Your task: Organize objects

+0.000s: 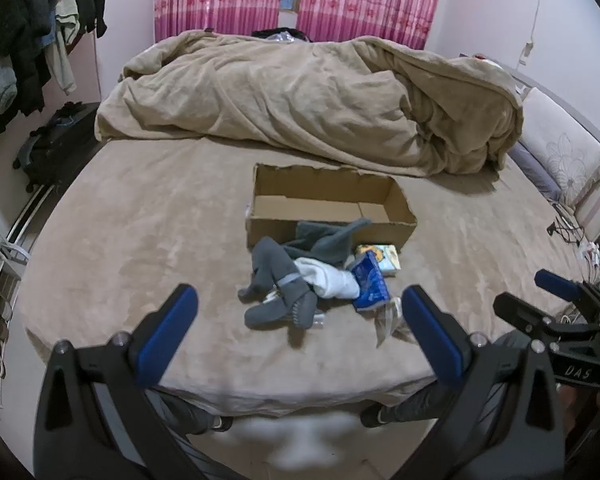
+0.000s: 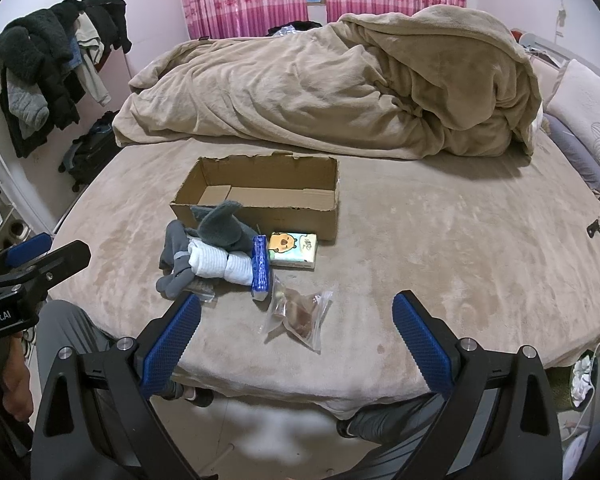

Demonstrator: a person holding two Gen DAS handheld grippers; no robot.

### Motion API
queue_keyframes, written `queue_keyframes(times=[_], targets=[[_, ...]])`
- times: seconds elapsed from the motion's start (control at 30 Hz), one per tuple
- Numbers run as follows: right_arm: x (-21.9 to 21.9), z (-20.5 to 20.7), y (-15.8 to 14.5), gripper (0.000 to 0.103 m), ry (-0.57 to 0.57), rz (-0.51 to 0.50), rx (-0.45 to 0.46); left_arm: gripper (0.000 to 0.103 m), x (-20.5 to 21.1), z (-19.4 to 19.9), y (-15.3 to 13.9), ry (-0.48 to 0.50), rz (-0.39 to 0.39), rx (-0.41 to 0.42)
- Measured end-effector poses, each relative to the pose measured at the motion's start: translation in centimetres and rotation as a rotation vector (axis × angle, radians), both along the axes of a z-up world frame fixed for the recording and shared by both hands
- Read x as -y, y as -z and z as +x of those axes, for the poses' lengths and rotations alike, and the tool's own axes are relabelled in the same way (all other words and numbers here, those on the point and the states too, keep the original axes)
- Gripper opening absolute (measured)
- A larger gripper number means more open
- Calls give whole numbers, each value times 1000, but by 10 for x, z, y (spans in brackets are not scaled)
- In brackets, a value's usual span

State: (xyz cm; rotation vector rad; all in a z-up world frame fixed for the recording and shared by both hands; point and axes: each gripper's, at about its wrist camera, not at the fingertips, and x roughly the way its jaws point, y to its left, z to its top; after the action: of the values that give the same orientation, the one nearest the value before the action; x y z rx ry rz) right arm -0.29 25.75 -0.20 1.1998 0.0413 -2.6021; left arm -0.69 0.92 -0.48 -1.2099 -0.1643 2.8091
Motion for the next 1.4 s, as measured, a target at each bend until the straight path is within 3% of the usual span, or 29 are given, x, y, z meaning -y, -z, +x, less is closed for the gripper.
queue_keyframes(times=[1.4], targets=[[2,-2,-3,98,-10,-26,-12,102,2,4,-9,1,5,-33]])
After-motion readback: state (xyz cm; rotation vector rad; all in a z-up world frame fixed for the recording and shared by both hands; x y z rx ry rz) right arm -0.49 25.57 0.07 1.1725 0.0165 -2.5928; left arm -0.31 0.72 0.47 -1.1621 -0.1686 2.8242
